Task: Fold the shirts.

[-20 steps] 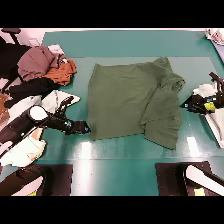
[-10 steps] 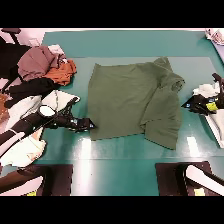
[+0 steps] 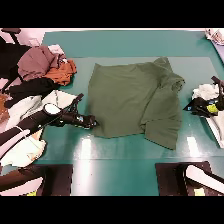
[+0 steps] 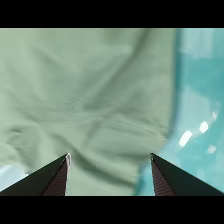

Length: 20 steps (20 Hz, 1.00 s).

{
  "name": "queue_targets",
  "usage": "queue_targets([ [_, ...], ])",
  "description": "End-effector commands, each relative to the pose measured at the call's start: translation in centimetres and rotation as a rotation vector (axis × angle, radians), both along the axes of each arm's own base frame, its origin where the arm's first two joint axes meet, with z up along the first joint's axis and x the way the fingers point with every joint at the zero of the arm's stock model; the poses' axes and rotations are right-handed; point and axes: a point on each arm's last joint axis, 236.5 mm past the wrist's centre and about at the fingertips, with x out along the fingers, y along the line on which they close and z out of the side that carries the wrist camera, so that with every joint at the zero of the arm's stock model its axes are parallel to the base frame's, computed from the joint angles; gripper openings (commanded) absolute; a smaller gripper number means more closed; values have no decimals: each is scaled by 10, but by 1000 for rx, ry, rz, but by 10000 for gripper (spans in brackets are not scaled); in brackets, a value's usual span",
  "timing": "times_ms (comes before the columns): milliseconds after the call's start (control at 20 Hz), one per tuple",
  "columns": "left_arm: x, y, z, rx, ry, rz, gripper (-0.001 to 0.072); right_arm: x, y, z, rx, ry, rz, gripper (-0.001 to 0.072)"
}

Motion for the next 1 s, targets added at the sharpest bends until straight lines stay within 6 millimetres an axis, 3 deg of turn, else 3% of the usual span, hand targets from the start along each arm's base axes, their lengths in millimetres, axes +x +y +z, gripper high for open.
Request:
queue_targets([
  [0,13,-11,22,-35,-37,-5,31,-11,-13,-23,-10,86,13,579],
  [150,15,-12,27,-39,-25,2,31,-20,-18,-38,34,152,2,579],
  [500,12,-13,29,-47,-2,3,31,-6,-26,-61,58,141,-34,578],
  [750,12,-14,30,-53,7,8,31,9,-8,-86,85,147,10,571],
  [900,14,-14,31,-59,18,29,31,25,20,-85,116,111,43,436],
  [950,15,-15,32,-67,20,36,31,25,29,-85,119,115,72,430],
])
